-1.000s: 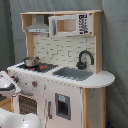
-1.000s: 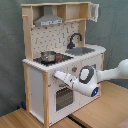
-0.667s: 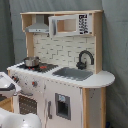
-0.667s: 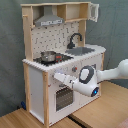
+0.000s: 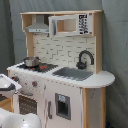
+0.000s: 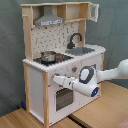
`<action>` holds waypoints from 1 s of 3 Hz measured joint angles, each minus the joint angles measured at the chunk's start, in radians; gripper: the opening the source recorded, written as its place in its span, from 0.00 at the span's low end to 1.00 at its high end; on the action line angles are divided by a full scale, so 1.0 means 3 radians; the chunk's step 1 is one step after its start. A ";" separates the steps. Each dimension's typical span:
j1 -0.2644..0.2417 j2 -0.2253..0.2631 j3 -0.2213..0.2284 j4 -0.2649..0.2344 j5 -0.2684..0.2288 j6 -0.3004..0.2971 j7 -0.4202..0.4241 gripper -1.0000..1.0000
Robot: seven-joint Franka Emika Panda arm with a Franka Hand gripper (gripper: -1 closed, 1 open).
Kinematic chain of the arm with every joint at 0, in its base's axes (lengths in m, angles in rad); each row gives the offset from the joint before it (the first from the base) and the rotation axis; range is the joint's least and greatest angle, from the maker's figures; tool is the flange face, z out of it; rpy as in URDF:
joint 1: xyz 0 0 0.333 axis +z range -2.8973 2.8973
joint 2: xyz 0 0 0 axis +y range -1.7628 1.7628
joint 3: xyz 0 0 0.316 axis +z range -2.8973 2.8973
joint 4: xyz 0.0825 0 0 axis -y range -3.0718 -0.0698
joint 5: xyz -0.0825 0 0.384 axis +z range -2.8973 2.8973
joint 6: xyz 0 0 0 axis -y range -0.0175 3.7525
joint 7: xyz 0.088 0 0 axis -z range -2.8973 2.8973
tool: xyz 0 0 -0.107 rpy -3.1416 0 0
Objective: Play with the kitchen
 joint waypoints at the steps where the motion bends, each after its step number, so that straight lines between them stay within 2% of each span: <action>1: 0.0001 -0.0001 0.0004 -0.0003 0.0000 -0.0017 -0.0362 0.00; 3: 0.0004 -0.0011 0.0009 -0.0007 0.0000 -0.0045 -0.1043 0.00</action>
